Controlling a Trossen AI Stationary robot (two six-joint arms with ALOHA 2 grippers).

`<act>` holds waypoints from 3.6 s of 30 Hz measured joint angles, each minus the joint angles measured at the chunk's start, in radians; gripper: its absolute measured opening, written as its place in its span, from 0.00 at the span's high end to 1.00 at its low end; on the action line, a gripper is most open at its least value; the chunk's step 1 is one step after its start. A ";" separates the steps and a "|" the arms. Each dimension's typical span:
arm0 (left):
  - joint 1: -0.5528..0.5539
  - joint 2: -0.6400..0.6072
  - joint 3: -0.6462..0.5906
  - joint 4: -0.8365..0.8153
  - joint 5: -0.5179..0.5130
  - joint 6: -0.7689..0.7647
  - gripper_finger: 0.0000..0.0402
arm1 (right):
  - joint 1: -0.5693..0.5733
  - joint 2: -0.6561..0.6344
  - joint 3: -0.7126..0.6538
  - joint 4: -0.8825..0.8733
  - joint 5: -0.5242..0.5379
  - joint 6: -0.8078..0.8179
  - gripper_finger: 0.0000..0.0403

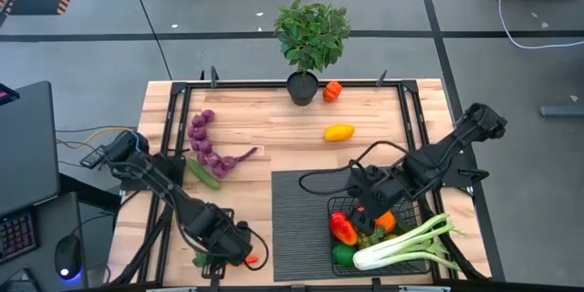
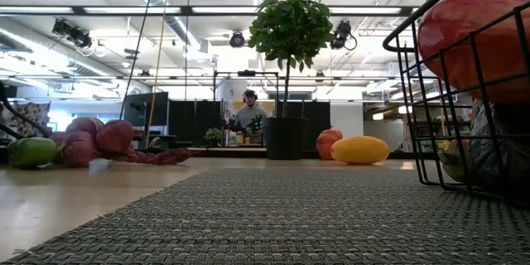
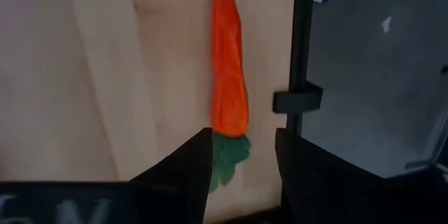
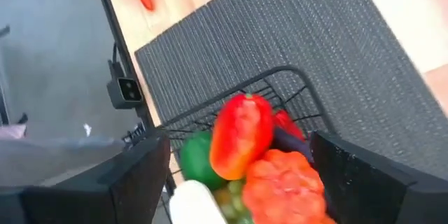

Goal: Build produce basket
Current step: Put the orange carrot into the black wire basket

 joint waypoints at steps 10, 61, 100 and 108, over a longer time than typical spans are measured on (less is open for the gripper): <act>-0.042 0.001 -0.233 0.334 0.000 -0.171 0.59 | 0.032 0.083 0.000 0.135 -0.054 0.177 0.14; 0.230 -0.015 -0.109 0.653 -0.137 -0.189 0.82 | 0.150 -0.046 0.000 -0.086 0.026 0.354 0.14; 0.420 0.544 0.825 0.672 -0.180 -0.040 0.78 | 0.517 -0.335 0.000 -0.426 0.223 0.665 0.14; 0.395 0.558 0.825 0.668 -0.145 -0.085 0.63 | 0.546 -0.317 0.000 -0.424 0.213 0.694 0.14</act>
